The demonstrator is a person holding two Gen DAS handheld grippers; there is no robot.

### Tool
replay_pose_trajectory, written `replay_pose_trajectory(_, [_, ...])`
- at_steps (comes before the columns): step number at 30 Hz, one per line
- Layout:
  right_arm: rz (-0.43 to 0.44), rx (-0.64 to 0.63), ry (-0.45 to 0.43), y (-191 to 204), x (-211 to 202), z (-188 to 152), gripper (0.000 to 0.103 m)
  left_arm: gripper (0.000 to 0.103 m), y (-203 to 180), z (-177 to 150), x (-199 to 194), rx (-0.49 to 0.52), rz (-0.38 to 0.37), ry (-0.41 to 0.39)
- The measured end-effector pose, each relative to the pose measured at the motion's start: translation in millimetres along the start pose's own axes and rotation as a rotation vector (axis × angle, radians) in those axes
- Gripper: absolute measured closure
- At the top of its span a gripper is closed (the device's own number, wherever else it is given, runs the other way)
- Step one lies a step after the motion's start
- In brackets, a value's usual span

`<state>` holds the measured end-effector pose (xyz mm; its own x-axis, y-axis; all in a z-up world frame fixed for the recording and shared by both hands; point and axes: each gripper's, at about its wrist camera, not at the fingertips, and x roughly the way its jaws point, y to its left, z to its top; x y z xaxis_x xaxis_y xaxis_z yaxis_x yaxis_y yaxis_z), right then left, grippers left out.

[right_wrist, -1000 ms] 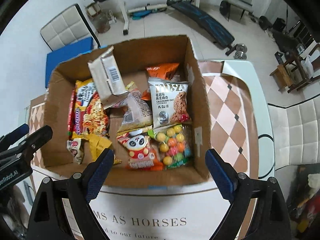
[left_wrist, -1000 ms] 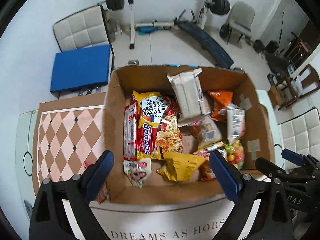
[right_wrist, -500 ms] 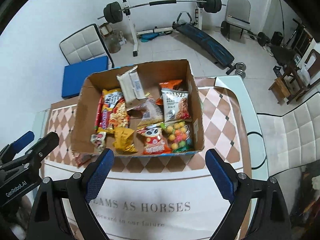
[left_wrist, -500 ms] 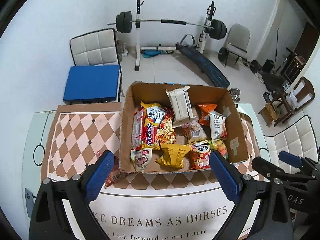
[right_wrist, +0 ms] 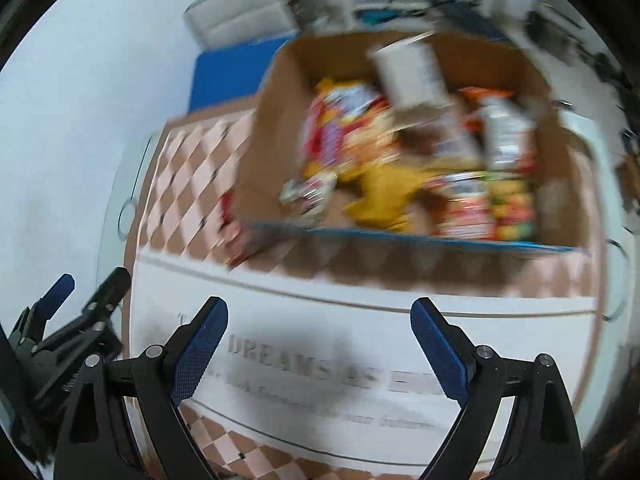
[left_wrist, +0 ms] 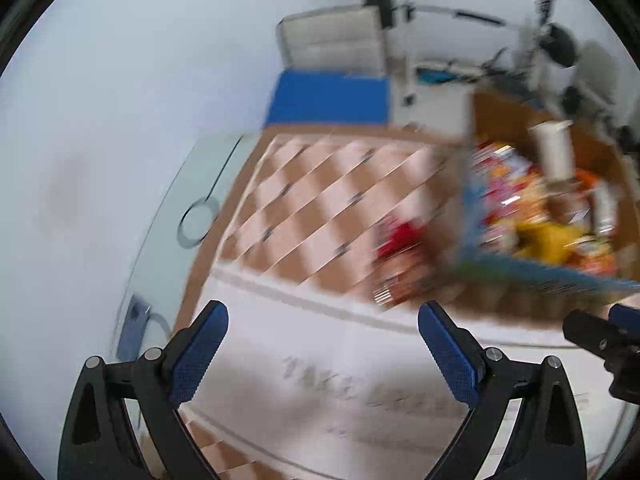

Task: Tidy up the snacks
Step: 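Move both tools toward the red packets beside the box, then grasp the brown-red snack packet with the right gripper and lift it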

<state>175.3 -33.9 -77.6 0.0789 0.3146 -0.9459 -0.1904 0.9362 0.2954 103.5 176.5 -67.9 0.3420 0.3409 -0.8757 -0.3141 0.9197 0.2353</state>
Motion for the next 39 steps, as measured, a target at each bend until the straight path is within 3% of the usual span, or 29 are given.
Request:
replay_pose_trajectory(6, [-0.017,-0.123,0.083,69.3,78.8,10.6,0.008,0.006,41.5,-23.9,56.8,-0.062,0.073,0.103])
replay_pose_trajectory(10, [-0.008,-0.188,0.068,105.4,107.3,18.8,0.011,0.006,64.2,-35.8,92.5,-0.105,0.086,0.182])
replay_pose_trajectory(12, [-0.021,-0.221,0.050,120.3,121.2,24.1,0.033,0.006,74.3,-42.0,104.5,-0.124,0.091,0.207])
replay_pose_trajectory(14, [-0.051,-0.242,0.058,130.9,137.7,34.0,0.045,0.006,82.2,-45.7,116.7,-0.138,0.100,0.235])
replay_pose_trajectory(19, [-0.192,-0.303,0.078,141.6,184.8,49.0,0.052,0.006,96.2,-47.3,134.3,-0.157,0.095,0.269])
replay_pose_trajectory(21, [-0.246,-0.362,0.045,147.6,186.1,44.2,0.053,0.006,100.8,-44.3,134.1,-0.162,0.090,0.259])
replay_pose_trajectory(31, [-0.217,-0.411,0.148,130.8,171.1,-0.6,0.053,0.006,103.5,-11.2,126.2,-0.165,0.042,0.214])
replay_pose_trajectory(36, [-0.203,-0.368,0.235,89.0,154.0,-32.8,0.053,0.005,81.2,4.2,117.2,-0.122,-0.022,0.197])
replay_pose_trajectory(39, [-0.196,-0.279,0.302,50.5,146.8,-53.6,0.053,0.005,58.8,18.7,113.7,-0.077,-0.113,0.174])
